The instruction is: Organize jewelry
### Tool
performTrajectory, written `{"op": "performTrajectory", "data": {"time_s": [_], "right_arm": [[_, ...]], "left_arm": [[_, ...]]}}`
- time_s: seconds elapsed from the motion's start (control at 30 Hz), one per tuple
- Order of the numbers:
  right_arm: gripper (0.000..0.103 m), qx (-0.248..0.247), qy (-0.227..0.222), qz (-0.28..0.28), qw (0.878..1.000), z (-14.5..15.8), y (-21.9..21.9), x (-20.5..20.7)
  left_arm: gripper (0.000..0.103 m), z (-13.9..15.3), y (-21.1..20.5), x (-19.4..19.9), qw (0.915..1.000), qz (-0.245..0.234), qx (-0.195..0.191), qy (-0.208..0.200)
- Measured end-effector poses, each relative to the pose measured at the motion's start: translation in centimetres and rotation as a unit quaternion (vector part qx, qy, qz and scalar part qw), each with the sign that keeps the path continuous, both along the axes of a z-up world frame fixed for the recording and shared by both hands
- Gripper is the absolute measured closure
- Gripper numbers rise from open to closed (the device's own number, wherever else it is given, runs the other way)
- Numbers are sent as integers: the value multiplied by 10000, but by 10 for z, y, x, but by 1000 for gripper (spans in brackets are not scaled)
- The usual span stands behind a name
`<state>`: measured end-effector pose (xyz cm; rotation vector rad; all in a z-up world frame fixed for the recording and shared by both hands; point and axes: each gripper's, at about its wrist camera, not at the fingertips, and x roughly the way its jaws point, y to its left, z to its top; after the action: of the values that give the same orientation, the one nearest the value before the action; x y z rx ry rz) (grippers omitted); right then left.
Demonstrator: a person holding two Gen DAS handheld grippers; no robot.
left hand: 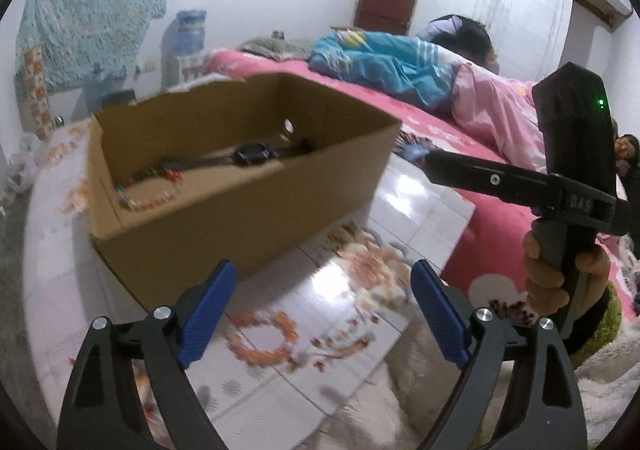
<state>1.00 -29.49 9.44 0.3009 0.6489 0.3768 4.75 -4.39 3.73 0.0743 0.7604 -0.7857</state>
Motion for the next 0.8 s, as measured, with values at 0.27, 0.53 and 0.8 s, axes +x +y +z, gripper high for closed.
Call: {"op": "performTrajectory", "data": {"time_s": [0.27, 0.53, 0.8], "right_arm": [[28, -148, 218, -85, 9996, -9, 1, 2], [28, -177, 309, -120, 9993, -14, 2, 1], [28, -164, 387, -202, 9989, -17, -2, 1]], "left_arm": [[12, -18, -13, 1, 9992, -108, 33, 392], [8, -25, -12, 7, 9984, 94, 225, 506], [8, -27, -14, 8, 9979, 164, 348, 513]]}}
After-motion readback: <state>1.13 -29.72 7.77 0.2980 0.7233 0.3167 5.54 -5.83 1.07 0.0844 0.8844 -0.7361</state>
